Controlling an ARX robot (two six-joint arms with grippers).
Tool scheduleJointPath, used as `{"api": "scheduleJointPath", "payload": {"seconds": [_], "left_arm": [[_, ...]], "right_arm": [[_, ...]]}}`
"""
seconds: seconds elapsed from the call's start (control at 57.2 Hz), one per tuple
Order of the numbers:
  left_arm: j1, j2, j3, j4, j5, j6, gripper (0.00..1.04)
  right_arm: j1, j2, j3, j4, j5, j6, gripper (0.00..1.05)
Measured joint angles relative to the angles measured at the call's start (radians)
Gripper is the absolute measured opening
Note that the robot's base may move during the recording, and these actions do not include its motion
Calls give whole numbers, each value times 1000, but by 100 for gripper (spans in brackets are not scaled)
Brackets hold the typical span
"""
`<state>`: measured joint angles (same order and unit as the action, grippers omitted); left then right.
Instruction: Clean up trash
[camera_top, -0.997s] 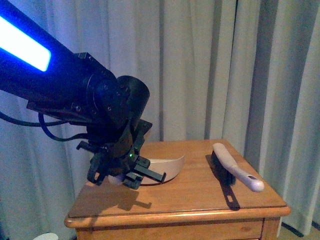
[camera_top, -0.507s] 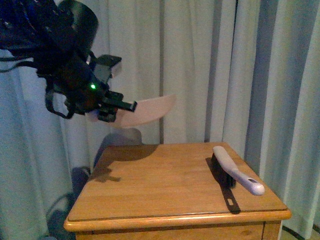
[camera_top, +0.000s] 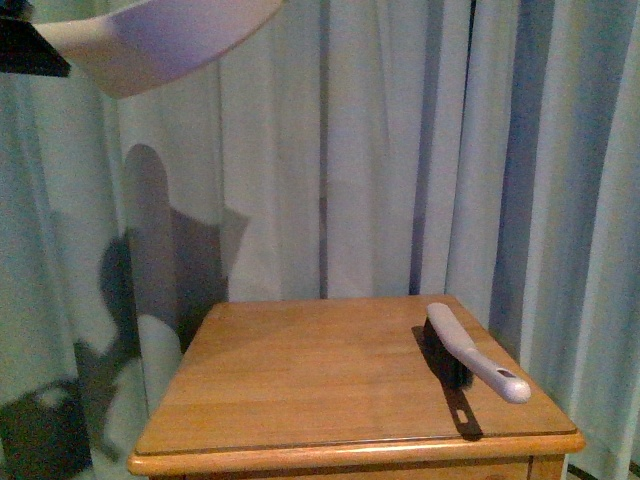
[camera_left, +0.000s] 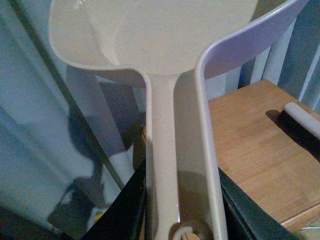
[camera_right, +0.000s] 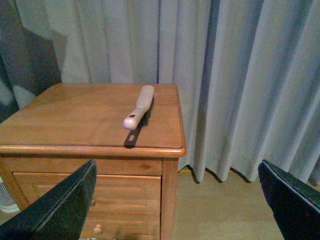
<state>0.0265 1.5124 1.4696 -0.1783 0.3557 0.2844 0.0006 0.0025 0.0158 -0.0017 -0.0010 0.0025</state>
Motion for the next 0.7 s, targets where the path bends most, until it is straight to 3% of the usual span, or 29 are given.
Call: {"api": "scheduleJointPath", "payload": {"seconds": [0.315, 0.507, 0.699], "left_arm": [[121, -278, -252, 29, 174, -12, 29], [135, -566, -458, -44, 327, -40, 29], [166, -745, -598, -105, 387, -42, 29]], "right_arm": [[0, 0, 0, 0, 0, 0, 97], [0, 0, 0, 0, 0, 0, 97], [0, 0, 0, 0, 0, 0, 97]]}}
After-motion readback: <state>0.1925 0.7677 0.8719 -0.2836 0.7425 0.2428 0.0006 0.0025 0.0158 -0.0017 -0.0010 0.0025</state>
